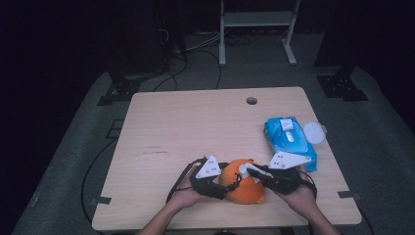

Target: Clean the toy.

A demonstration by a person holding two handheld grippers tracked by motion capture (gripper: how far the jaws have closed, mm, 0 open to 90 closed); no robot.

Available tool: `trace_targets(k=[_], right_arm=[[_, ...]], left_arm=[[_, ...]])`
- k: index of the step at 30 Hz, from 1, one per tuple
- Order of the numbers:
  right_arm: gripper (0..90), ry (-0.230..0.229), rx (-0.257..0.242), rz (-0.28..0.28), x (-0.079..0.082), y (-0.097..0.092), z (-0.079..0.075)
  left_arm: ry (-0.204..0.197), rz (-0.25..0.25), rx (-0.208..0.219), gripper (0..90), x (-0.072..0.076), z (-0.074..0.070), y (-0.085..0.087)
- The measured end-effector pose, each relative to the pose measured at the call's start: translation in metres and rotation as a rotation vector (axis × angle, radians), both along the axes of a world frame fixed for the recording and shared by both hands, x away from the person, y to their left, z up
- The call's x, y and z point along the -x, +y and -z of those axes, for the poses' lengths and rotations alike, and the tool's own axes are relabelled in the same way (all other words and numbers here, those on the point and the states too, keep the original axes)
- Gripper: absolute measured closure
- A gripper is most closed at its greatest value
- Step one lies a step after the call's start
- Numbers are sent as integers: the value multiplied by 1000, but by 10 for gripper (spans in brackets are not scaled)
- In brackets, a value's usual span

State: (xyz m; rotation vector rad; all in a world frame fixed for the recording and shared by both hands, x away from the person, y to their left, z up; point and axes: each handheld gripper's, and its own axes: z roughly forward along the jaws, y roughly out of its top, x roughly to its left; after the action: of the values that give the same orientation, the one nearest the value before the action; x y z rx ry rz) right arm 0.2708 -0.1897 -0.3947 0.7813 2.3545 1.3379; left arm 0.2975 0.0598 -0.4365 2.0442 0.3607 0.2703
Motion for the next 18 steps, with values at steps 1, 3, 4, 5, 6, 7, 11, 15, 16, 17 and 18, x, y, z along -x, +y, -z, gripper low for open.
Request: trace_targets(k=[1, 3, 4, 5, 6, 7, 11, 15, 16, 17, 18], right_arm=[[797, 0, 0, 0, 0, 0, 0], [796, 1, -1, -38, 4, 14, -1], [797, -1, 5, -47, 5, 17, -1], [797, -10, 15, -55, 6, 21, -1], [797, -10, 15, -55, 6, 21, -1], [797, -22, 29, -58, 7, 23, -1], [797, -7, 23, -25, 3, 10, 0], [797, 3, 24, 20, -1, -5, 3], [797, 3, 24, 20, -1, -5, 3], [797, 11, 22, 39, -2, -10, 4], [797, 10, 21, 40, -3, -10, 4]], left_arm=[[-5, -4, 5, 263, 0, 0, -2], [-33, -1, 9, 244, 3, -1, -6], [-50, 5, -1, 243, 5, -2, -8], [-51, 6, -8, 243, 5, -2, -8], [-51, 6, -8, 247, 5, -2, -8], [-49, 8, -12, 247, 4, -2, -6], [-14, 5, -4, 263, 0, 0, -1], [4, 4, -5, 261, -2, 2, 4], [5, 7, -1, 261, -3, 2, 6], [2, 9, 21, 228, -3, 0, 6], [-6, 17, 39, 215, -3, -2, 6]])
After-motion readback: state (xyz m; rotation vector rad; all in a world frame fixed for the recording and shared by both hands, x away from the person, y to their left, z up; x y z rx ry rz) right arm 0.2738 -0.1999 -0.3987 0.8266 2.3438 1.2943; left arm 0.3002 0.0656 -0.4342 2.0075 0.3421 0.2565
